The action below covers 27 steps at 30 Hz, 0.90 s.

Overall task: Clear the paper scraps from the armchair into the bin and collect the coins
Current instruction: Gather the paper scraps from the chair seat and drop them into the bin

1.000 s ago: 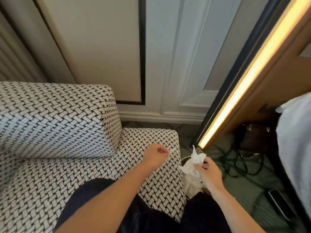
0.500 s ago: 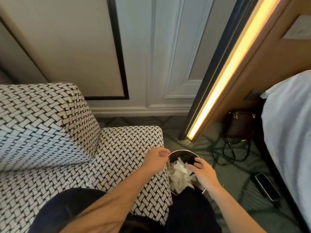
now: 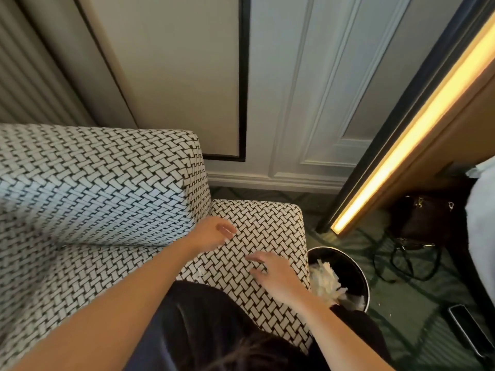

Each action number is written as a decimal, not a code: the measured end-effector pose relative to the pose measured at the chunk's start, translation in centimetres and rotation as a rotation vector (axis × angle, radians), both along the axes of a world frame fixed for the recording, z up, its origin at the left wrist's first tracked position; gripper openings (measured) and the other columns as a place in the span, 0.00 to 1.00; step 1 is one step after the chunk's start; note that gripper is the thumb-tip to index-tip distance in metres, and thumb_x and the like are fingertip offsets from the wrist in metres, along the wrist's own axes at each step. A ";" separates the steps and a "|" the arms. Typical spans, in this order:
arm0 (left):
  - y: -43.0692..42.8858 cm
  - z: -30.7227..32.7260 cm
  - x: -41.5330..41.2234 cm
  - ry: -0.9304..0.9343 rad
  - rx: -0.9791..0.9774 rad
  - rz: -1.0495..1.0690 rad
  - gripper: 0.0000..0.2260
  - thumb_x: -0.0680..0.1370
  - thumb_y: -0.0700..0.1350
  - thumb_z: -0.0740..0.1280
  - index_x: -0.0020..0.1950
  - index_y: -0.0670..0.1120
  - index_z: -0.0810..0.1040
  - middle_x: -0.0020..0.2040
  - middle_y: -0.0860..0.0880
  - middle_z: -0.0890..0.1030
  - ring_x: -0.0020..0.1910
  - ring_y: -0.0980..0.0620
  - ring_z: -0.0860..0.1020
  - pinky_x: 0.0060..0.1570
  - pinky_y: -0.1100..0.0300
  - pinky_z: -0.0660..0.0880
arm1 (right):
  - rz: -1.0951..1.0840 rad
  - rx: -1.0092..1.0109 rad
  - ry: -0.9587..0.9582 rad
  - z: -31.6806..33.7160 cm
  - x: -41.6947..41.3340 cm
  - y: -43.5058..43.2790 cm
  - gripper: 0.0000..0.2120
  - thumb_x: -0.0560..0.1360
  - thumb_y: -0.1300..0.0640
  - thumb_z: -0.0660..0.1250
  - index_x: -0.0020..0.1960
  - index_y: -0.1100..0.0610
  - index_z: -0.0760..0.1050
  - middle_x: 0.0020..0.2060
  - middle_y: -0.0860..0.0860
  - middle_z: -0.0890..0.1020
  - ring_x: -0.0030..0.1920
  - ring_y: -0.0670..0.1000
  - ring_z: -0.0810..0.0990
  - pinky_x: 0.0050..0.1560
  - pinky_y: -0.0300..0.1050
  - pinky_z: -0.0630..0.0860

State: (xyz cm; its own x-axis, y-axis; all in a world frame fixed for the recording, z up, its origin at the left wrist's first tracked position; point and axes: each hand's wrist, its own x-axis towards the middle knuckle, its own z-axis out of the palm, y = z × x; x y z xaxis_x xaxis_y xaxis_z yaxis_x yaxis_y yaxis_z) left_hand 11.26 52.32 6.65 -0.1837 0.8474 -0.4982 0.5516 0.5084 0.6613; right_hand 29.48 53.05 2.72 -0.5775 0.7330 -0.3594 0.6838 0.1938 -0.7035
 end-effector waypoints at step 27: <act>-7.9 -0.2 -7.9 -0.043 -0.088 0.213 0.11 0.78 0.39 0.62 0.58 0.46 0.78 0.58 0.49 0.79 0.52 0.51 0.78 0.41 0.65 0.69 | 0.746 0.359 -0.334 -2.7 -5.8 -1.6 0.36 0.75 0.70 0.59 0.77 0.49 0.52 0.76 0.44 0.53 0.76 0.46 0.46 0.73 0.48 0.39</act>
